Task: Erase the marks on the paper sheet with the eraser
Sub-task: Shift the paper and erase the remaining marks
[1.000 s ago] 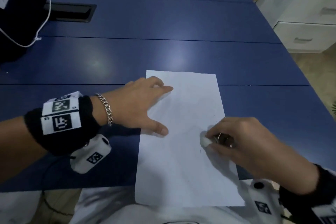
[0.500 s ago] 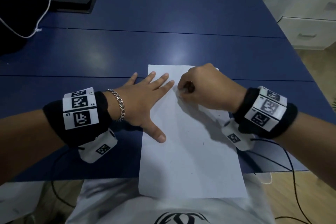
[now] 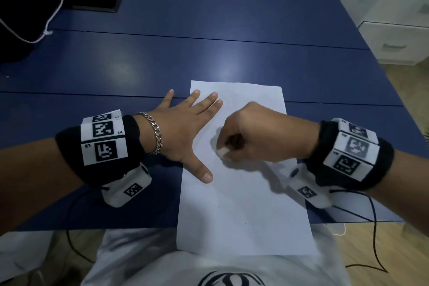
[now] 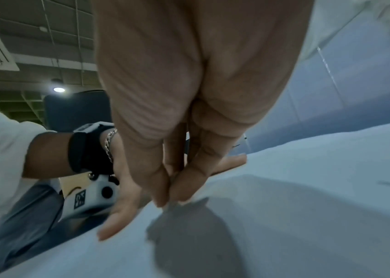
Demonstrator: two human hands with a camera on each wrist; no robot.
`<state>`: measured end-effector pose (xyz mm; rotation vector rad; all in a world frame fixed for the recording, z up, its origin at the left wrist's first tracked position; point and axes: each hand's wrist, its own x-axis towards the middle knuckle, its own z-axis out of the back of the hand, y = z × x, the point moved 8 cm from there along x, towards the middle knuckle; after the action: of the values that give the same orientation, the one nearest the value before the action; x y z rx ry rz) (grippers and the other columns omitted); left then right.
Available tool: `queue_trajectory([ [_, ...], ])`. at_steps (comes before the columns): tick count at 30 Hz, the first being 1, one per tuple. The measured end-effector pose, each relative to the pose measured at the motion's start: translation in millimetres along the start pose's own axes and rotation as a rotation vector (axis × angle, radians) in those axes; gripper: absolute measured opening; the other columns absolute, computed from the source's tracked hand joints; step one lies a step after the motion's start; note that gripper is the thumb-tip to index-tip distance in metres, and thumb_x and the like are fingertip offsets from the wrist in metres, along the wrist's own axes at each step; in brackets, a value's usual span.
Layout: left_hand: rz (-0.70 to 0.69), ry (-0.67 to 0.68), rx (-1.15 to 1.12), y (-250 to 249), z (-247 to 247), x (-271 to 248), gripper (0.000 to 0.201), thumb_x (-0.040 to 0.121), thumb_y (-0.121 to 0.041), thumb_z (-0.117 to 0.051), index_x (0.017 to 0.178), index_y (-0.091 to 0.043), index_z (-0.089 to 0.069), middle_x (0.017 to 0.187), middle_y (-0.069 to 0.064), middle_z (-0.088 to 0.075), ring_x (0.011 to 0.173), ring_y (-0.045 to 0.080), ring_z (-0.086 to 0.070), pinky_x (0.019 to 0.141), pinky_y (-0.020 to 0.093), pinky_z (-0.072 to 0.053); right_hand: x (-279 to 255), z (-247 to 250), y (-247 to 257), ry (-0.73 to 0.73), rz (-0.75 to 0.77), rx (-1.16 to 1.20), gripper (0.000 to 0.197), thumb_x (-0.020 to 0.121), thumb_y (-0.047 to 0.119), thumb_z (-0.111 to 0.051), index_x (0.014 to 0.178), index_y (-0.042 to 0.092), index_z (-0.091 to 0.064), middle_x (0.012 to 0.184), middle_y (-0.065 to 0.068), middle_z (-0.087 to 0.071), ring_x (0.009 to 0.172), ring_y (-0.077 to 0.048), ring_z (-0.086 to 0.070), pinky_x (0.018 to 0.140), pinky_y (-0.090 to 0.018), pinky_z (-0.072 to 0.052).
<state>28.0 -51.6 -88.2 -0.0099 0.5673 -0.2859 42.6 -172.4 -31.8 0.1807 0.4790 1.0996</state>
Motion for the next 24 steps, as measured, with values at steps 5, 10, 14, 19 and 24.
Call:
queue_trajectory([
  [5, -0.012, 0.005, -0.018, -2, 1, -1, 0.162, 0.041, -0.110, -0.057, 0.156, -0.044, 0.035, 0.168, -0.014, 0.038, 0.159, 0.024, 0.029, 0.119, 0.078, 0.009, 14, 35, -24, -0.260, -0.054, -0.054, 0.012, 0.089, 0.026, -0.071, 0.092, 0.023, -0.083, 0.076, 0.009, -0.074, 0.063, -0.011, -0.060, 0.064, -0.004, -0.041],
  [10, 0.019, 0.033, -0.008, -1, 1, -2, 0.161, 0.044, -0.107, -0.061, 0.157, -0.044, 0.035, 0.165, -0.014, 0.043, 0.158, 0.024, 0.031, 0.116, 0.082, 0.007, -2, -3, 5, 0.055, 0.046, 0.016, 0.013, 0.082, 0.034, -0.074, 0.090, 0.026, -0.079, 0.080, 0.008, -0.076, 0.071, -0.010, -0.068, 0.071, -0.025, -0.055],
  [14, 0.015, 0.048, -0.004, -3, 1, 0, 0.157, 0.042, -0.108, -0.061, 0.155, -0.052, 0.032, 0.166, -0.013, 0.043, 0.158, 0.026, 0.031, 0.112, 0.088, 0.002, 6, 21, -17, -0.150, -0.015, -0.030, 0.010, 0.084, 0.031, -0.075, 0.091, 0.026, -0.081, 0.079, 0.009, -0.075, 0.069, -0.011, -0.064, 0.066, -0.008, -0.044],
  [19, 0.032, 0.055, 0.007, -4, 2, -1, 0.156, 0.046, -0.104, -0.065, 0.155, -0.051, 0.033, 0.166, -0.011, 0.042, 0.159, 0.027, 0.029, 0.113, 0.088, 0.000, -10, -5, 10, -0.053, 0.031, 0.005, 0.013, 0.082, 0.031, -0.066, 0.079, 0.021, -0.074, 0.071, 0.004, -0.070, 0.063, -0.015, -0.062, 0.066, -0.029, -0.053],
  [24, 0.035, 0.043, 0.019, -4, 4, -2, 0.157, 0.042, -0.107, -0.061, 0.154, -0.052, 0.035, 0.167, -0.010, 0.042, 0.159, 0.027, 0.030, 0.113, 0.088, 0.001, -14, 10, -23, -0.125, -0.097, -0.035, 0.016, 0.085, 0.030, -0.067, 0.090, 0.020, -0.078, 0.082, 0.002, -0.075, 0.075, -0.017, -0.068, 0.075, -0.032, -0.054],
])
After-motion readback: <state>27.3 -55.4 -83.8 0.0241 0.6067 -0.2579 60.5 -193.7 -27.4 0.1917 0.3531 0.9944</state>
